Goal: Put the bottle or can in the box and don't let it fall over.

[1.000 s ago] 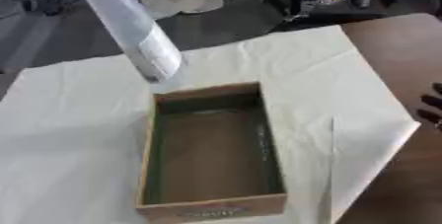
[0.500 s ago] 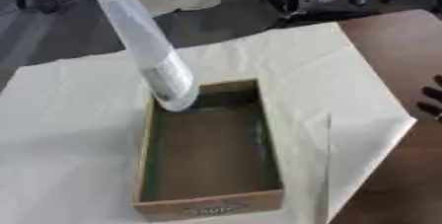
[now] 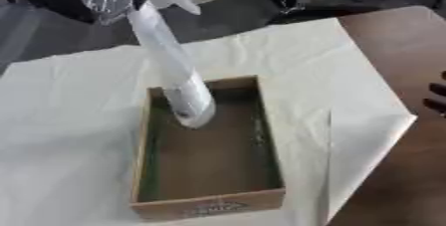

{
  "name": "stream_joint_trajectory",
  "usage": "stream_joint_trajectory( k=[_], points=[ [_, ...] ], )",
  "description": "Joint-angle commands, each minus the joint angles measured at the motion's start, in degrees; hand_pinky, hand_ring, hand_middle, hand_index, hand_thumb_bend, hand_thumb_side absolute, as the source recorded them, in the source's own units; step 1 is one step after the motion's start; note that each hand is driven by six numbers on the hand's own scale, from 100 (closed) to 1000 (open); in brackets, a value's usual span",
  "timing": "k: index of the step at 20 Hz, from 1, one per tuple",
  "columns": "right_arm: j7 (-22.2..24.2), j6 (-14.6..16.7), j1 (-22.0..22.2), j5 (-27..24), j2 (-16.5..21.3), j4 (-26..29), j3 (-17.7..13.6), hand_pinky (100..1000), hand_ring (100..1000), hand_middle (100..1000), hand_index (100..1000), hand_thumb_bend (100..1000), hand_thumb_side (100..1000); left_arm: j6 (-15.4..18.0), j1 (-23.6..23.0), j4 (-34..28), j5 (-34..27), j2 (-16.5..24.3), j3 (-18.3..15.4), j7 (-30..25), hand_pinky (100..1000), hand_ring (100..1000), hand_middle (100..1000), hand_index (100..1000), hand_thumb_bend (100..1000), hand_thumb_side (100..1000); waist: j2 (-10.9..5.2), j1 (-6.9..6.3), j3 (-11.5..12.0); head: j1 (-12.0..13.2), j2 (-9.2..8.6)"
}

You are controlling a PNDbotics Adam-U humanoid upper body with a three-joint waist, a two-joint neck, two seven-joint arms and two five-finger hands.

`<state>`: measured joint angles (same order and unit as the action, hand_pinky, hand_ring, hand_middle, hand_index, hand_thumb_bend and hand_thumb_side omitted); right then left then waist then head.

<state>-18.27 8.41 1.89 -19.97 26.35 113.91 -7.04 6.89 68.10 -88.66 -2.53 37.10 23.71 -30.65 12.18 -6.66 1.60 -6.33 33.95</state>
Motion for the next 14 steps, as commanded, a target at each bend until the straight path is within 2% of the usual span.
stream_joint_trajectory(
  k=[1,8,9,14],
  points=[
    [0.1,-0.3,-0.7,-0.3,0.5,0.7,0.0,766,817,824,741,100,819,0.3,0.7,-0.1,1.5,0.2,0.0,1.0,645,270,276,416,100,130,-0.57,0.64,-0.1,0.4,-0.39],
    [0.4,-0.2,-1.1,0.1,0.4,0.7,0.2,765,817,824,741,100,818,1.0,0.2,0.8,4.2,-0.8,0.9,2.0,645,272,278,419,100,124,-0.22,0.83,-0.3,0.7,-0.35],
    [0.5,-0.2,-1.2,0.1,0.3,0.7,0.3,765,816,824,741,100,820,1.2,0.1,0.8,4.5,-0.9,1.1,1.9,645,276,282,425,100,100,-0.08,0.87,-0.4,0.8,-0.27],
    [0.4,-0.6,-1.8,-0.1,-0.3,0.7,0.6,766,816,825,741,100,825,2.2,-0.4,1.7,7.5,-2.5,2.7,0.9,658,297,305,448,100,114,0.46,1.09,-0.7,1.5,-0.37]
  ],
)
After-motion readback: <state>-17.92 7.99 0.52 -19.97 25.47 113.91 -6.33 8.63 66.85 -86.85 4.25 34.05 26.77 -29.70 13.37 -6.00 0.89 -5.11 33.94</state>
